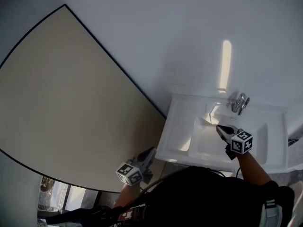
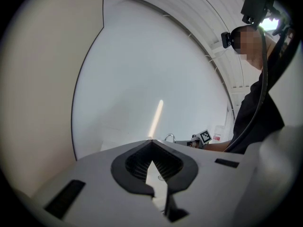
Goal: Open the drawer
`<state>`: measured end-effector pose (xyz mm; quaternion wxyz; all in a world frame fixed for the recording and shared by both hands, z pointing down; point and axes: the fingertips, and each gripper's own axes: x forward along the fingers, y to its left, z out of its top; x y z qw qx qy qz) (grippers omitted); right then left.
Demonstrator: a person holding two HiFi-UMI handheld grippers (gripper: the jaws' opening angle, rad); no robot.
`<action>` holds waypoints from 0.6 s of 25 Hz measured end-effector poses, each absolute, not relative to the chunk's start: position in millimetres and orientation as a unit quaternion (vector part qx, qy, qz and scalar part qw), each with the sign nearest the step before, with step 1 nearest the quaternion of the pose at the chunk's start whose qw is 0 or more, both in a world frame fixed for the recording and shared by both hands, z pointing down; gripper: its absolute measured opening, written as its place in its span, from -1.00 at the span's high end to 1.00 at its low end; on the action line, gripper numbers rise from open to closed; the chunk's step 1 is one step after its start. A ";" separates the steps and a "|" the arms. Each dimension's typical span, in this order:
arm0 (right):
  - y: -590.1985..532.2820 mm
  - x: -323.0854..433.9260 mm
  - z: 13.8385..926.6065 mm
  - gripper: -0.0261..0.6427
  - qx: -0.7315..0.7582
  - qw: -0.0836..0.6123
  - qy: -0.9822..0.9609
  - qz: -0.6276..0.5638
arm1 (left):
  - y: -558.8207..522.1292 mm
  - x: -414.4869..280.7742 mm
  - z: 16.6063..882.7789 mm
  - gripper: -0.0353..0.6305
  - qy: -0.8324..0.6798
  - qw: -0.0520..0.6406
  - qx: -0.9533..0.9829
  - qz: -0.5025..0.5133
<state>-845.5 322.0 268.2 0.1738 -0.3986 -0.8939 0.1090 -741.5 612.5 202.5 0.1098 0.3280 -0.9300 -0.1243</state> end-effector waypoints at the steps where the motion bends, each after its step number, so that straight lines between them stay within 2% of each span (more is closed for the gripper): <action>1: 316.6 -846.7 272.2 0.92 -0.392 0.176 -0.896 0.112 | 608.4 -749.2 206.1 0.92 -0.927 0.112 0.335 -0.124; 7: 286.0 -849.2 285.1 0.92 -0.335 0.188 -0.915 0.124 | 579.2 -794.0 215.9 0.92 -0.902 0.121 0.395 -0.129; 15: 266.8 -857.4 241.1 0.92 -0.243 0.170 -0.948 0.119 | 570.2 -861.7 188.2 0.92 -0.859 0.121 0.480 -0.129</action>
